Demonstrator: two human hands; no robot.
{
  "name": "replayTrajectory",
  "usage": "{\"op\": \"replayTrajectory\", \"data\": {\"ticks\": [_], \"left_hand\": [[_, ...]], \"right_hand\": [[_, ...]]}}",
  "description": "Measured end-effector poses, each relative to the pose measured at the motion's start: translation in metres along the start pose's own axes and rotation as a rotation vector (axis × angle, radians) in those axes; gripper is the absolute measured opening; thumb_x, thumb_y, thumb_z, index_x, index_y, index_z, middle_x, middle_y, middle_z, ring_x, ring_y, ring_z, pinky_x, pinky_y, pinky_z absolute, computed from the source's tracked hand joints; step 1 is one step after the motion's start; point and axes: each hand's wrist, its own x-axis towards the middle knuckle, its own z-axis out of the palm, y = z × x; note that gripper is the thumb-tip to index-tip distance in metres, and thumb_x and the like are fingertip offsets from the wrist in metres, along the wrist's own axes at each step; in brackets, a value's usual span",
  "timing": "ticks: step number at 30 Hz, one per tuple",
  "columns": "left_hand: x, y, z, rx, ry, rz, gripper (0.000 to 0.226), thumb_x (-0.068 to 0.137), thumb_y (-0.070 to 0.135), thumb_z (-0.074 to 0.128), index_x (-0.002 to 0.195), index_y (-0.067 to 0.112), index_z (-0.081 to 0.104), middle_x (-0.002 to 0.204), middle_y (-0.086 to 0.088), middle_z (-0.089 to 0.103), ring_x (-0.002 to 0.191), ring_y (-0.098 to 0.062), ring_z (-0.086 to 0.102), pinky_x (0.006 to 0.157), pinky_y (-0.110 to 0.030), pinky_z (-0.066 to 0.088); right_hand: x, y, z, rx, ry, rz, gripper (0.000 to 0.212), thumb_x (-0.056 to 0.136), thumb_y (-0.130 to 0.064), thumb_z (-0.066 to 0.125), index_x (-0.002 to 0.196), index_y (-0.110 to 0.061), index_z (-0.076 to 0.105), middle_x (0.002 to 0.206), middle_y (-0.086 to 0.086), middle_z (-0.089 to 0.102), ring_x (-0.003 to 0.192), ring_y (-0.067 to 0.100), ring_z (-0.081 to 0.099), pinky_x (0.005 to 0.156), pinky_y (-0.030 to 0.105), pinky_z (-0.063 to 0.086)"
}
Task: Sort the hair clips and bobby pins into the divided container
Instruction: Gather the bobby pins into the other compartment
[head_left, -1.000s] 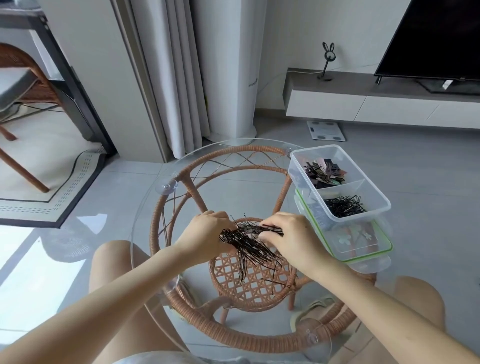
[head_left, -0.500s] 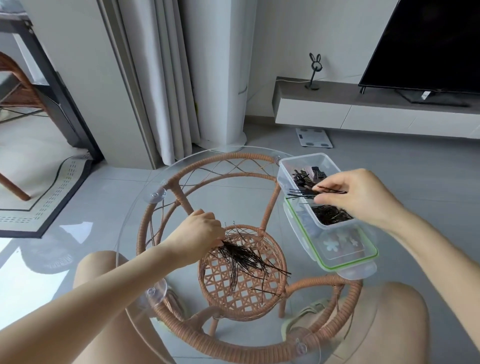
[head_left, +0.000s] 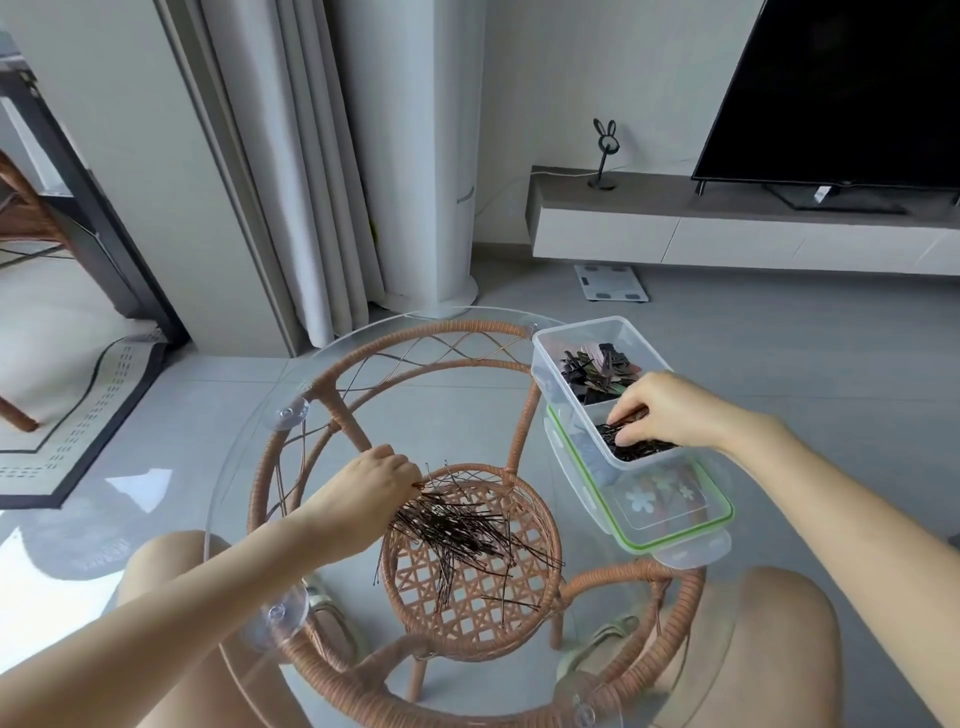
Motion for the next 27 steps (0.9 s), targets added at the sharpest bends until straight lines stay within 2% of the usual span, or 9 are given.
{"op": "replayTrajectory", "data": {"ticks": [2, 5, 11, 15, 18, 21, 24, 27], "left_hand": [[0.003, 0.003, -0.009, -0.033, 0.006, -0.046, 0.029, 0.098, 0.031, 0.037, 0.107, 0.015, 0.059, 0.103, 0.003, 0.063, 0.101, -0.017, 0.052, 0.093, -0.026, 0.041], [0.010, 0.008, -0.025, -0.087, 0.057, -0.113, 0.027, 0.097, 0.027, 0.041, 0.105, 0.011, 0.062, 0.103, 0.000, 0.066, 0.100, -0.019, 0.054, 0.093, -0.030, 0.043], [0.038, 0.041, -0.057, -0.164, 0.146, -0.109, 0.026, 0.097, 0.022, 0.042, 0.104, 0.008, 0.062, 0.104, -0.004, 0.066, 0.102, -0.022, 0.055, 0.088, -0.028, 0.040], [0.074, 0.075, -0.069, -0.220, 0.161, -0.066, 0.027, 0.098, 0.020, 0.040, 0.099, 0.004, 0.061, 0.101, -0.008, 0.066, 0.098, -0.026, 0.056, 0.083, -0.031, 0.041], [0.108, 0.108, -0.073, -0.226, 0.159, -0.019, 0.027, 0.098, 0.018, 0.037, 0.091, 0.001, 0.057, 0.096, -0.012, 0.065, 0.084, -0.028, 0.054, 0.074, -0.032, 0.039], [0.142, 0.139, -0.073, -0.217, 0.122, 0.025, 0.020, 0.096, 0.010, 0.040, 0.078, 0.007, 0.047, 0.091, -0.019, 0.065, 0.075, -0.029, 0.052, 0.071, -0.035, 0.045], [0.167, 0.162, -0.067, -0.156, 0.090, 0.054, 0.015, 0.093, 0.003, 0.043, 0.081, 0.005, 0.052, 0.094, -0.020, 0.066, 0.086, -0.035, 0.061, 0.065, -0.032, 0.038], [0.178, 0.177, -0.058, -0.026, 0.057, 0.064, 0.017, 0.091, 0.003, 0.045, 0.098, 0.001, 0.061, 0.102, -0.017, 0.067, 0.097, -0.034, 0.061, 0.071, -0.031, 0.040]], "right_hand": [[-0.003, 0.002, 0.000, -0.005, 0.019, -0.010, 0.027, 0.074, -0.023, 0.074, 0.100, -0.019, 0.071, 0.094, -0.007, 0.066, 0.085, 0.007, 0.058, 0.069, 0.006, 0.038], [-0.009, 0.008, -0.004, 0.027, 0.065, -0.016, 0.029, 0.074, -0.023, 0.074, 0.103, -0.020, 0.070, 0.097, -0.009, 0.066, 0.086, 0.004, 0.056, 0.068, 0.002, 0.034], [-0.025, 0.018, -0.010, 0.148, 0.307, -0.034, 0.014, 0.082, -0.023, 0.066, 0.094, -0.017, 0.072, 0.097, -0.002, 0.071, 0.092, 0.012, 0.062, 0.085, 0.023, 0.041], [-0.039, 0.023, -0.016, 0.168, 0.387, -0.037, 0.014, 0.085, -0.020, 0.062, 0.093, -0.015, 0.072, 0.093, -0.004, 0.070, 0.089, 0.010, 0.061, 0.084, 0.022, 0.039], [-0.047, 0.029, -0.019, 0.186, 0.410, -0.035, 0.014, 0.085, -0.019, 0.062, 0.094, -0.015, 0.072, 0.092, -0.006, 0.069, 0.090, 0.009, 0.061, 0.083, 0.021, 0.039], [-0.051, 0.036, -0.020, 0.183, 0.425, -0.018, 0.013, 0.085, -0.018, 0.063, 0.093, -0.015, 0.073, 0.091, -0.006, 0.070, 0.088, 0.009, 0.062, 0.082, 0.020, 0.038], [-0.055, 0.042, -0.018, 0.191, 0.426, 0.005, 0.013, 0.084, -0.019, 0.063, 0.093, -0.016, 0.073, 0.092, -0.006, 0.070, 0.088, 0.009, 0.062, 0.082, 0.022, 0.040], [-0.057, 0.045, -0.015, 0.191, 0.415, 0.020, 0.013, 0.084, -0.018, 0.063, 0.093, -0.016, 0.073, 0.092, -0.004, 0.071, 0.088, 0.011, 0.063, 0.082, 0.023, 0.042]]}}
